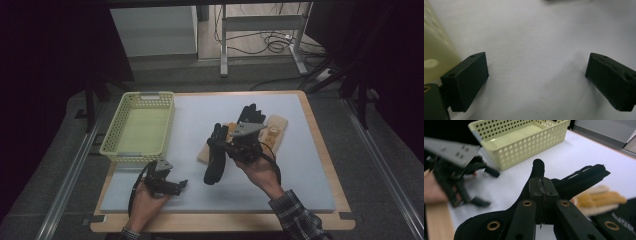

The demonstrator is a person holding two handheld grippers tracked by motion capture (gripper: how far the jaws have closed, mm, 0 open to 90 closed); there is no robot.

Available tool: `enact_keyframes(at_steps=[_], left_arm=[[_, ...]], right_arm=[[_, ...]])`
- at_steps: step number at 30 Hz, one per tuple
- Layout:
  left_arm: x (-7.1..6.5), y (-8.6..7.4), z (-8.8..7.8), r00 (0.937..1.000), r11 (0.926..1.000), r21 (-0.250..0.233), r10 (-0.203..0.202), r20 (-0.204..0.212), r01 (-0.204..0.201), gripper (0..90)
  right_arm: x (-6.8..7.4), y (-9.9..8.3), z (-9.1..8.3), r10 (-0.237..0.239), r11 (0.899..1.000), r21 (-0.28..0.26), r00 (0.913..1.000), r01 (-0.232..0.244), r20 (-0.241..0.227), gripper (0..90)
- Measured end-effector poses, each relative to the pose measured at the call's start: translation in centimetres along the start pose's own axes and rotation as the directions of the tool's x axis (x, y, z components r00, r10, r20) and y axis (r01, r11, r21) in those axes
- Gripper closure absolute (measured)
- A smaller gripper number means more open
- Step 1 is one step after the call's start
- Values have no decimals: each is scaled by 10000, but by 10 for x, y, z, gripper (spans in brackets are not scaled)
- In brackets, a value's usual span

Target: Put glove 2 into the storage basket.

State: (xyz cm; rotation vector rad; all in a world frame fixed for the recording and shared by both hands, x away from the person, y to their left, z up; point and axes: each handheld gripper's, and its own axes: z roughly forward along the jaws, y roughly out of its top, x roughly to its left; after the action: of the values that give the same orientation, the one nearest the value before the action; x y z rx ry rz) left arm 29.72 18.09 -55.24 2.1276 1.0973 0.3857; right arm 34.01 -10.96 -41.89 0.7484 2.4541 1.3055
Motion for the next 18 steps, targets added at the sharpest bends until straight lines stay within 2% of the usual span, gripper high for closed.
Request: enact_keyframes(at_steps=[6, 7, 9, 11, 12, 13, 15, 16, 18], left_arm=[[0, 0, 0, 10000, 10000, 21, 21, 11, -21, 48], [0, 0, 0, 10000, 10000, 21, 21, 11, -21, 48], [0, 0, 0, 10000, 10000, 7, 20, -4, -20, 48], [0, 0, 0, 10000, 10000, -25, -18, -7, 18, 48], [0, 0, 0, 10000, 10000, 6, 21, -2, -21, 48], [0, 0, 0, 10000, 10000, 8, 23, -2, -23, 48], [0, 0, 0, 10000, 10000, 14, 22, -3, -22, 48], [0, 0, 0, 10000, 10000, 14, 22, -3, -22, 48], [0, 0, 0, 10000, 10000, 9, 19, -5, -19, 48]], right_arm=[[11, -36, -18, 169, 9995, 253, 9998, -166, -131, 882], [11, -36, -18, 169, 9995, 253, 9998, -166, -131, 882], [12, -59, -21, 293, 9983, 497, 9996, -293, 8, 882], [12, -65, -21, 357, 9977, 575, 9994, -359, 44, 881], [11, -82, -21, 472, 9956, 798, 9985, -492, 268, 876], [10, -89, -22, 495, 9946, 895, 9981, -525, 355, 867], [8, -100, -25, 598, 9907, 1196, 9972, -648, 447, 804], [8, -100, -25, 598, 9907, 1196, 9972, -648, 447, 804], [3, -108, -33, 759, 9884, 1271, 9955, -827, 574, 672]])
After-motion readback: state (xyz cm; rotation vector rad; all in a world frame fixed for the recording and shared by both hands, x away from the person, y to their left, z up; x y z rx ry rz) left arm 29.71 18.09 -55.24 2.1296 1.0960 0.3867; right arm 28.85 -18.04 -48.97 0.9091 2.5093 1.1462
